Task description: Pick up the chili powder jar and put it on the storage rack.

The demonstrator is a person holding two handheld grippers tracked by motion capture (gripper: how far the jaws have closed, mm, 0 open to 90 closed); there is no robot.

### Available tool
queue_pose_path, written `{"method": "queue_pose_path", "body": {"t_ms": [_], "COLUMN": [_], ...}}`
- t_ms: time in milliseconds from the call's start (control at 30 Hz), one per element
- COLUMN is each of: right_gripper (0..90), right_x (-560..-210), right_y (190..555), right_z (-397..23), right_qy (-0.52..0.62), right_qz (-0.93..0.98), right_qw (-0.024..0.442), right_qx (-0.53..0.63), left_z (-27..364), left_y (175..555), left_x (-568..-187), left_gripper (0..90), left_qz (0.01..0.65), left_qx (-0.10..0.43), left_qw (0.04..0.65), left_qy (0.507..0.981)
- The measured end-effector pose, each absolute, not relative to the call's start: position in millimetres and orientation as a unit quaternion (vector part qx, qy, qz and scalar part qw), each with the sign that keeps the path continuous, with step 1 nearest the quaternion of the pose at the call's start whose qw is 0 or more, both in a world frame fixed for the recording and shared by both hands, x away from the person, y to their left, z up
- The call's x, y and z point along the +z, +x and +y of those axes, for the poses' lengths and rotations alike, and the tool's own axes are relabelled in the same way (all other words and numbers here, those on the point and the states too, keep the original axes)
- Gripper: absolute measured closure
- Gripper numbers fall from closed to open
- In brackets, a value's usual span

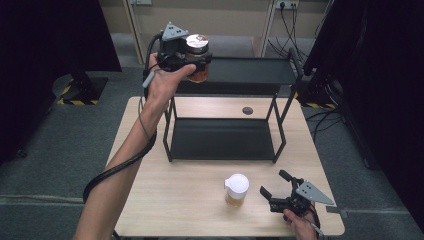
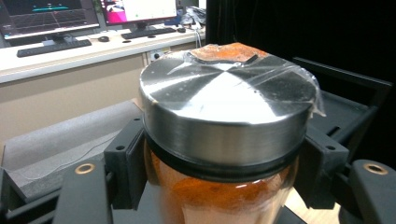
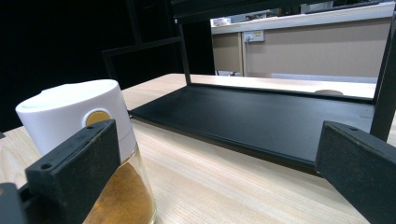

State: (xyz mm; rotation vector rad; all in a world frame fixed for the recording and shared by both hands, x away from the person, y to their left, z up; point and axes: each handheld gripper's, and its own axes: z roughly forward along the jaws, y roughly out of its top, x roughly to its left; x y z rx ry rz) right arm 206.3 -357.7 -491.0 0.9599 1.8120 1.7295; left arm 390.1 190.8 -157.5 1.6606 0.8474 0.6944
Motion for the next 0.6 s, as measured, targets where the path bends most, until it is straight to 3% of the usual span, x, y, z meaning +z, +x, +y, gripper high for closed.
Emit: {"method": "queue_pose_path", "body": {"t_ms": [600], "right_gripper": [0.5], "right_x": [-492], "right_y": [207], "right_z": [-358], "right_qy": [0.346], "right_qz": [0.660], "right_qw": [0.226], "right_qx": [0.627], "left_z": [184], "left_y": [411], "left_x": [-163], "left_gripper": [30.9], "left_qz": [0.388], "left_qx": [0.308], "left_qw": [0.538], "left_qy": [0.682]}}
